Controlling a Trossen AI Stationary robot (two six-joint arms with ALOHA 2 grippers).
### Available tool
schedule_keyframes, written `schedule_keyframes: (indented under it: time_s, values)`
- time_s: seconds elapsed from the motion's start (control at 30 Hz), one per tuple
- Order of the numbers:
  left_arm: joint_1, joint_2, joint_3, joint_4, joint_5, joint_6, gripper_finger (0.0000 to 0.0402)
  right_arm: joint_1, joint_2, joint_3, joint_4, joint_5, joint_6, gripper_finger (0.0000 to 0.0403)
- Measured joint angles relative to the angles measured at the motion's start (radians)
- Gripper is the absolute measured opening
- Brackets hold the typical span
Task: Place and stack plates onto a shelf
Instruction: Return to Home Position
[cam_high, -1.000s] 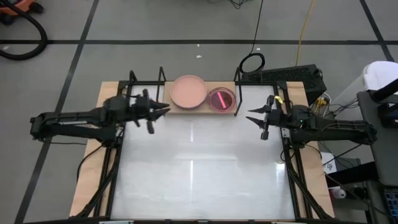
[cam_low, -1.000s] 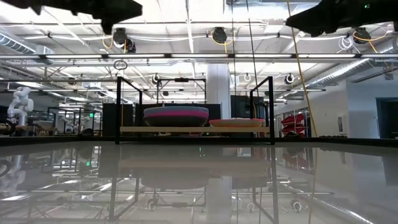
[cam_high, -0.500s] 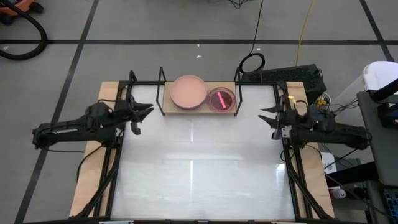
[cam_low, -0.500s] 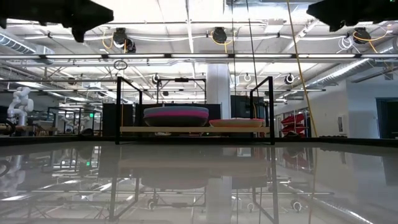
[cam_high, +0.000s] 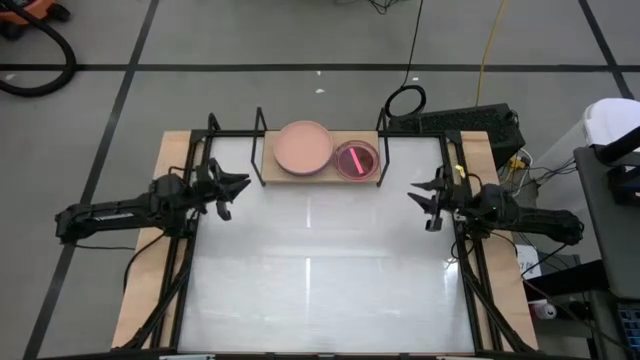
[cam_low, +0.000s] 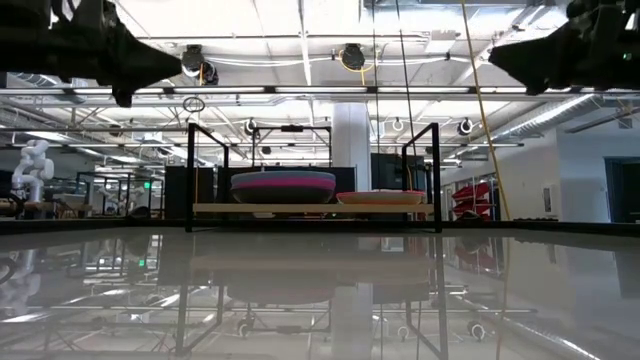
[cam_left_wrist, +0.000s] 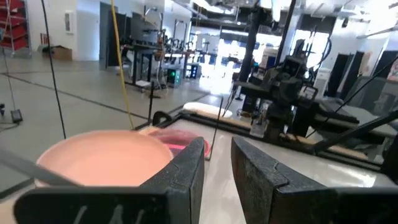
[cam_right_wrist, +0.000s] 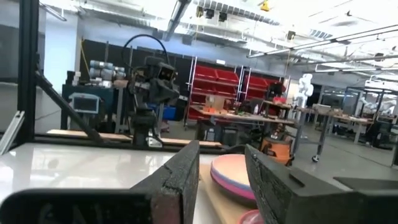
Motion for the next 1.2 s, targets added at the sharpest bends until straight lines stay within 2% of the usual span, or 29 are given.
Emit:
schedule_keyframes:
  time_s: [0.4, 0.53, 0.97, 1.2]
  values:
    - [0.000, 0.000, -0.101, 0.063, 0.004, -0.028, 0.0084, 0.000, -0.002, -0.059, 0.016, 0.001, 0.044, 0.0112]
    - [0.000, 0.000, -0.164, 0.136, 0.005, -0.056, 0.0084, 0.000, -0.001, -0.060, -0.018, 0.004, 0.057, 0.0112]
    - [0.000, 0.003, -0.165, 0.103, 0.007, -0.018, 0.0084, 0.000, -0.001, -0.062, -0.077, 0.003, 0.103, 0.0112]
    - [0.000, 0.003, -0.165, 0.089, 0.007, -0.015, 0.0084, 0.000, -0.001, -0.063, -0.084, 0.005, 0.064, 0.0112]
